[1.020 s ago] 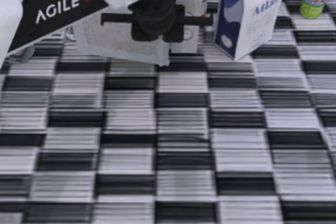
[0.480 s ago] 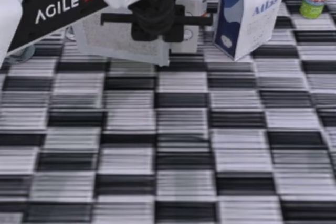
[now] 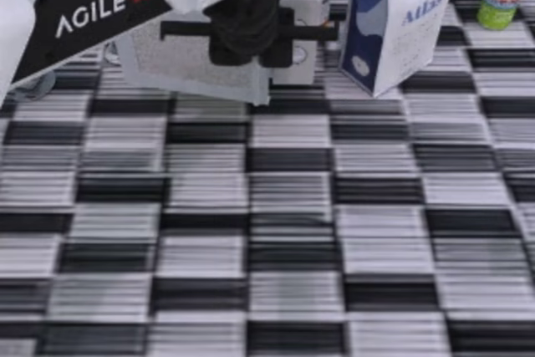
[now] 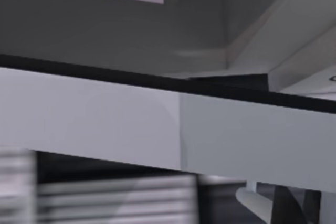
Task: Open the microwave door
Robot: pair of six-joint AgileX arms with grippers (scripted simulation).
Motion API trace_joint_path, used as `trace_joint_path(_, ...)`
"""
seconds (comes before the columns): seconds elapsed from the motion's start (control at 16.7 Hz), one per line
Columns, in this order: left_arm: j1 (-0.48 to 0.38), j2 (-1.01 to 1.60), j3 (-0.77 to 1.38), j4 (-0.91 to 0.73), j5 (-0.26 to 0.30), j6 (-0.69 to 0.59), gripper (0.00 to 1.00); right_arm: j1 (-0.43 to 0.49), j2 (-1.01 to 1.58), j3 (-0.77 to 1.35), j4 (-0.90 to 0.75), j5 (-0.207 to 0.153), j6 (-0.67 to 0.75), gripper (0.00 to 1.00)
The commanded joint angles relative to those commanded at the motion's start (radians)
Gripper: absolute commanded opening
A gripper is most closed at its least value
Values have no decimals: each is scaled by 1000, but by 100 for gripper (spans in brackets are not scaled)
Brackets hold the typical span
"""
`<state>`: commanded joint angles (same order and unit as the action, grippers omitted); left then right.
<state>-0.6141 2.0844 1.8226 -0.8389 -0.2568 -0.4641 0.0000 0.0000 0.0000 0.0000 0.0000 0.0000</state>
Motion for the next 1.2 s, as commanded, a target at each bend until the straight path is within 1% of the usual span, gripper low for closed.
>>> trace_joint_path(0.18, -5, -8, -14, 10, 10, 8, 0, 0, 0, 0, 0, 0, 0, 100)
trace_joint_path(0.54, 11, -88, -138, 66, 50, 100, 0, 0, 0, 0, 0, 0, 0, 100)
trace_joint_path(1.2, 12, -94, -142, 71, 52, 104, 0, 0, 0, 0, 0, 0, 0, 100)
